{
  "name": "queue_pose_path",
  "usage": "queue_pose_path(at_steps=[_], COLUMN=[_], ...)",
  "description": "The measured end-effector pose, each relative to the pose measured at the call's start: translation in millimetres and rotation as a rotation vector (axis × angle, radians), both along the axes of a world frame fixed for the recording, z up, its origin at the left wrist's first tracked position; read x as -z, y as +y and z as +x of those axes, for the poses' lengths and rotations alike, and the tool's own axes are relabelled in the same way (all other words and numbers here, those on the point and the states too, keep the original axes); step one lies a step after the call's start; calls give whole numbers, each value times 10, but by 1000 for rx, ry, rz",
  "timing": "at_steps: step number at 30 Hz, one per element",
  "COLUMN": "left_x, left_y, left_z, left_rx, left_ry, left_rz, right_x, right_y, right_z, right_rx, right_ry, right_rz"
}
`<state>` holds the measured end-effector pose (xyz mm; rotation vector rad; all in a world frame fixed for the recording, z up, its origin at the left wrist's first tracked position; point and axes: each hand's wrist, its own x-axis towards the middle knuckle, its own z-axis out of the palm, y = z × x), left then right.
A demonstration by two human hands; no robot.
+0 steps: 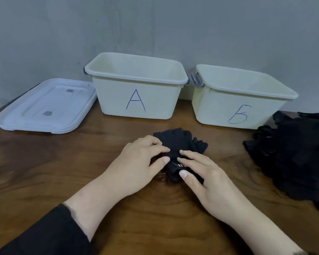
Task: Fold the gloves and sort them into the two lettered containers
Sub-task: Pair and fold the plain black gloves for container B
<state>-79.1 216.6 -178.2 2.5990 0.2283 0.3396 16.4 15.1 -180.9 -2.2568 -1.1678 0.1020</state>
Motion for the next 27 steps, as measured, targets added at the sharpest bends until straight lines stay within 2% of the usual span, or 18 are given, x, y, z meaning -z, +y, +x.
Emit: queue_pose_path(at_steps=[3, 4, 6, 8, 10, 15, 19, 21, 25, 27], left_x=[20, 18, 2, 2, 30, 82, 77, 44, -45, -49], left_y=[-35, -39, -46, -51, -63, -103, -174, -177, -65, 8], left_z=[10, 14, 14, 9, 7, 45, 39, 31, 56, 65], left_rx=[32, 29, 19, 30, 65, 58, 56, 44, -131, -165], left_ry=[101, 100, 72, 69, 128, 202, 122, 37, -252, -201], left_rz=[69, 61, 23, 4, 45, 163, 207, 128, -223, -408], right_x=[-59, -85, -122, -114, -123, -112, -99, -94, -178, -230], right_y=[-41, -67, -114, -130, -115, -3, 4, -4, -51, -87], right_z=[30, 73, 148, 183, 161, 89, 77, 67, 62, 65], right_rx=[226, 307, 396, 397, 393, 381, 363, 337, 229, 159], right_ry=[-18, -9, -2, -8, 32, 58, 191, 299, 351, 329], right_rz=[255, 254, 58, -148, -193, -208, -33, 116, 325, 358])
